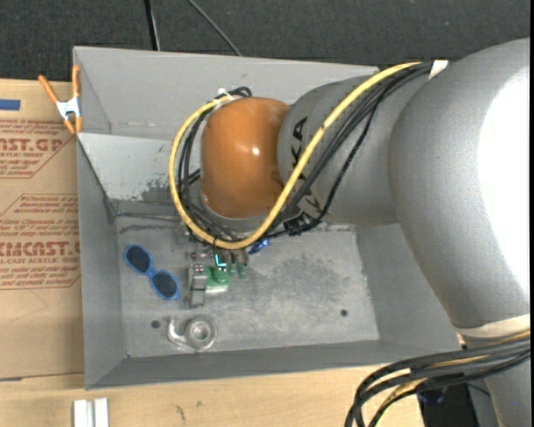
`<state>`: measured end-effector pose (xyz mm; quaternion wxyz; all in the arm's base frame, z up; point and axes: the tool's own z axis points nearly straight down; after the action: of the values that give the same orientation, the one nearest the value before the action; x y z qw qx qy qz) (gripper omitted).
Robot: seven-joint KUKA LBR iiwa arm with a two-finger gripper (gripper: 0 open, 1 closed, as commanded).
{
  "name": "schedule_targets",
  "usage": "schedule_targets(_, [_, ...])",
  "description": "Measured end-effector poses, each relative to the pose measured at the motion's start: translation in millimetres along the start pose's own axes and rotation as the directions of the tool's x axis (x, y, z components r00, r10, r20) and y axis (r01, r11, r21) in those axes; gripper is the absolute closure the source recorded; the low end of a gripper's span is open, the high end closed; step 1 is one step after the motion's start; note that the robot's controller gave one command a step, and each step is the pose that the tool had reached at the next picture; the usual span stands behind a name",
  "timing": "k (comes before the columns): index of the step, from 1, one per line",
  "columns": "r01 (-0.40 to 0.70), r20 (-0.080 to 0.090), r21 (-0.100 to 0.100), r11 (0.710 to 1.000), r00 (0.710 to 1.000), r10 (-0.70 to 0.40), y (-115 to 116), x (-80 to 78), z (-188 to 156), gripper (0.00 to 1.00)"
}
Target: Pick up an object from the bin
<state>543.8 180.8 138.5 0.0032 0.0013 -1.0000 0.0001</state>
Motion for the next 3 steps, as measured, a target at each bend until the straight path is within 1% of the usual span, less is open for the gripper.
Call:
schedule_targets(1, [-0.081, 0.002, 0.0, 0.997, 0.997, 0.081, 7.4, -23.0, 73.4, 0.0])
schedule_targets(2, [-0.081, 0.007, -0.002, 0.997, 0.997, 0.081, 7.2, -24.2, 68.9, 1.0])
schedule_targets(3, [-0.048, 0.015, -0.004, 0.999, 0.999, 0.049, 5.3, -18.7, -28.0, 1.0])
